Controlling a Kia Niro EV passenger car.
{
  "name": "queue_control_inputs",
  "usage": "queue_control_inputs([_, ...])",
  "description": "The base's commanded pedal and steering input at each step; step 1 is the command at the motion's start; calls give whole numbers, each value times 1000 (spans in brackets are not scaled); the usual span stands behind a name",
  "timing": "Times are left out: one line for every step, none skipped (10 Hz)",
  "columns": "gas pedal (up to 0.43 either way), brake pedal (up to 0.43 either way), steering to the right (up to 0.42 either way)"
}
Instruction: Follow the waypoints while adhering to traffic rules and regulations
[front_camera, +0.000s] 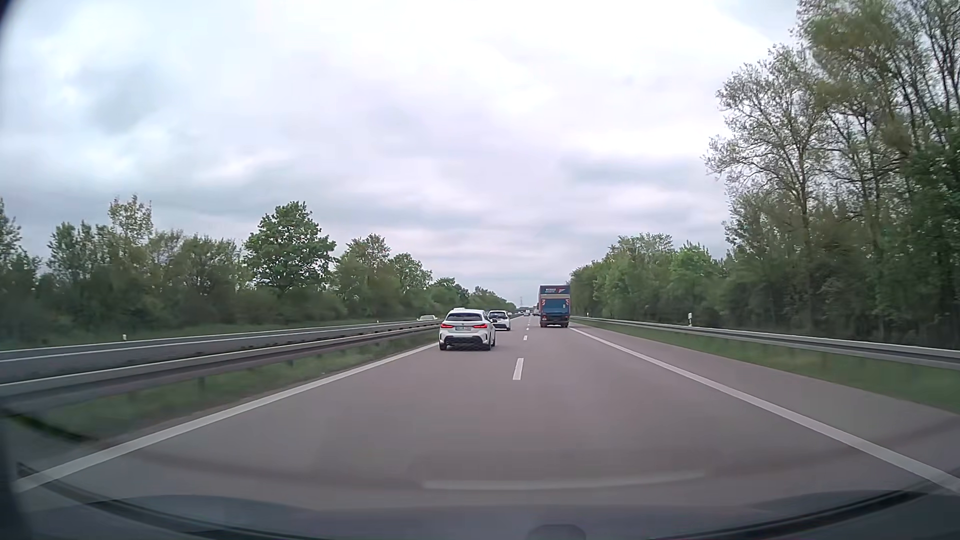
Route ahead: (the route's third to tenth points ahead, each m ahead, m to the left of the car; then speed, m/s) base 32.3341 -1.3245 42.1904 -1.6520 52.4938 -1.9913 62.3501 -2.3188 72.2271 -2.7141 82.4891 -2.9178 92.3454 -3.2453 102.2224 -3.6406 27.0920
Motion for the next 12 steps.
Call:
queue_control_inputs([47, 0, -1])
queue_control_inputs([0, 0, 0])
queue_control_inputs([0, 0, 0])
queue_control_inputs([0, 0, 0])
queue_control_inputs([0, 0, 0])
queue_control_inputs([0, 0, 0])
queue_control_inputs([0, 0, 0])
queue_control_inputs([0, 0, 0])
queue_control_inputs([0, 0, 0])
queue_control_inputs([0, 0, 1])
queue_control_inputs([0, 0, 2])
queue_control_inputs([0, 0, 2])
